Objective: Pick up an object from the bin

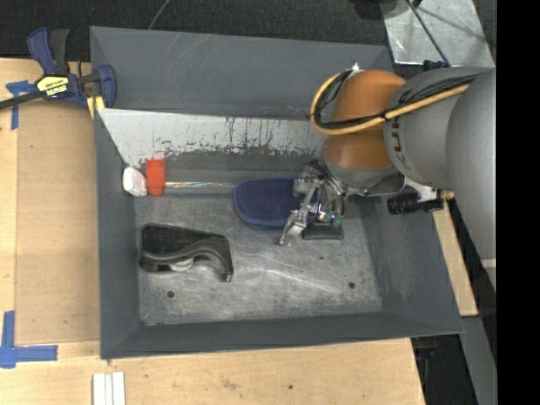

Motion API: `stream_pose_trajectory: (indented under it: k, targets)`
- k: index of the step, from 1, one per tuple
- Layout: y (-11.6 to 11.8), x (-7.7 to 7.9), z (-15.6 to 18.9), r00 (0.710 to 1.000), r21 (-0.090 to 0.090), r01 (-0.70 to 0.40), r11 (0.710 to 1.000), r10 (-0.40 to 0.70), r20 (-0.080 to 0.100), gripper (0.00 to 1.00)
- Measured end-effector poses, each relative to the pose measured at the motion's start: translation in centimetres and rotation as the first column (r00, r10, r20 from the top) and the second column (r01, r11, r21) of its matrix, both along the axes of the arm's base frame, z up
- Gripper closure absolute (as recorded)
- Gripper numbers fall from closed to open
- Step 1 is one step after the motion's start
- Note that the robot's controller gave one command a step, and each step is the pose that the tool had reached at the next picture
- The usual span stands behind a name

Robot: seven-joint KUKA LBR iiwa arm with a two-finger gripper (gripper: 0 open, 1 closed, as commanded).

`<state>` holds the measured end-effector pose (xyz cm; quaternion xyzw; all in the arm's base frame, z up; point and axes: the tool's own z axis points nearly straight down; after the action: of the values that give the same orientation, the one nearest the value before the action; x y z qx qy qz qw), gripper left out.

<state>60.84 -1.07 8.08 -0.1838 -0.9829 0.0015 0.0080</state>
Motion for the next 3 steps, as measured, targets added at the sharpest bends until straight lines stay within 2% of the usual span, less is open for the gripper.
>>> stream_pose_trajectory:
  k: [1, 2, 3]
  targets:
    - [1.6, 0.2, -0.3, 0.985, -0.007, 0.171, 0.985, -0.171, 0.004, 0.00]
    - [4.1, -0.6, -0.3, 0.934, -0.014, 0.357, 0.934, -0.357, 0.026, 0.00]
    - [4.1, -0.4, -0.2, 0.934, -0.012, 0.355, 0.935, -0.355, 0.035, 1.00]
